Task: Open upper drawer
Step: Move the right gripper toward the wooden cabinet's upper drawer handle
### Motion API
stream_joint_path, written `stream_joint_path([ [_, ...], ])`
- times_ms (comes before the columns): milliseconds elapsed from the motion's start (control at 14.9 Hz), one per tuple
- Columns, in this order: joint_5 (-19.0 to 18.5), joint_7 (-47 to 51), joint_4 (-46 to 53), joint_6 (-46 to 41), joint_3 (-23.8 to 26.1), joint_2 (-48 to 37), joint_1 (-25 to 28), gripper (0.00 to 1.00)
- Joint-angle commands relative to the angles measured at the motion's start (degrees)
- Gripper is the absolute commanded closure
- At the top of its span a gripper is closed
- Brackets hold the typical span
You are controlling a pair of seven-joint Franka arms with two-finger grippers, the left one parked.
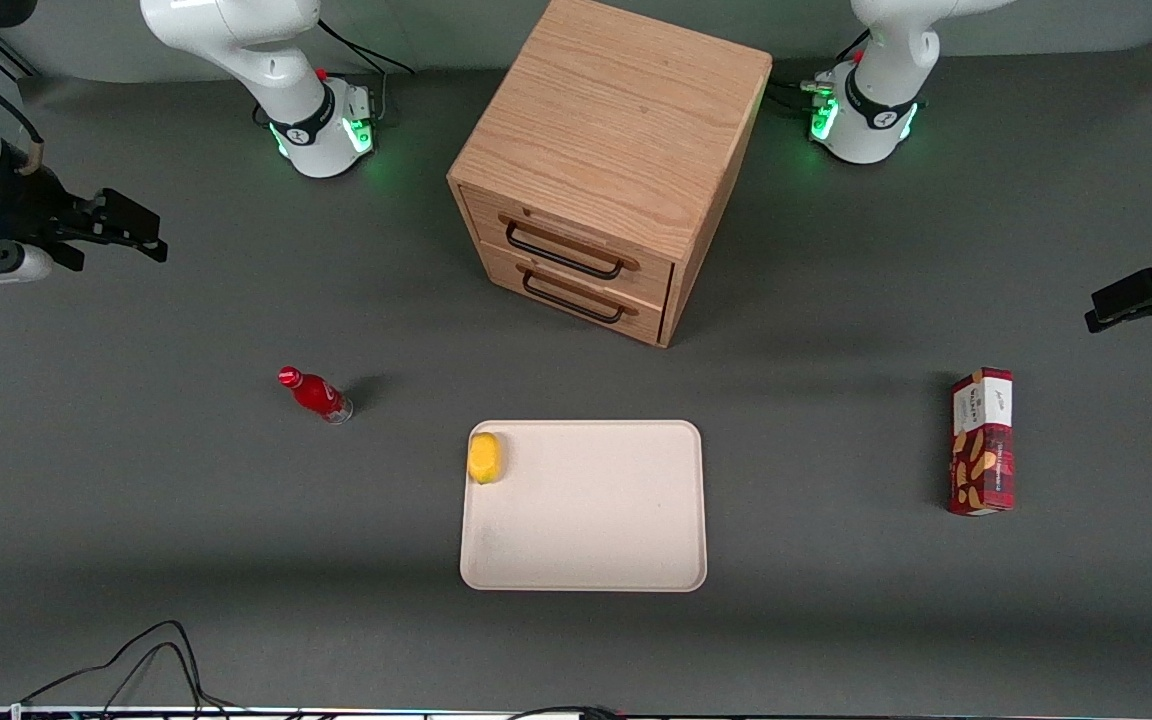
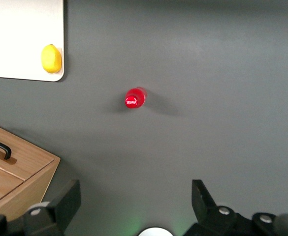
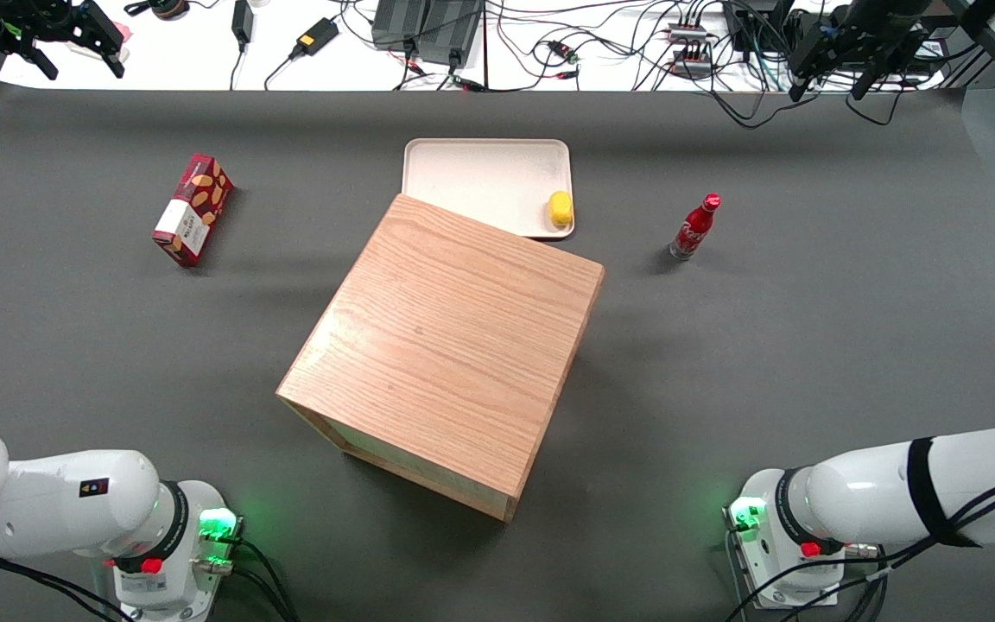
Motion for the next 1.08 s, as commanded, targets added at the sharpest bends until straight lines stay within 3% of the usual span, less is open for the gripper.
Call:
stream_joint_path([
  [0,-0.13,1.16,-0.35,1.24,-0.05,-0.01,0.37,0.00],
  [269,0.04,0.37,-0.18,0.71,0.21,-0.01,0.81,0.00],
  [874,0.66,0.28,0.53,1.67,8.12,1.13,0.64,0.00],
  [1008,2.93,-0.23,2.19,1.85,8.21,2.97,0.63,0.00],
])
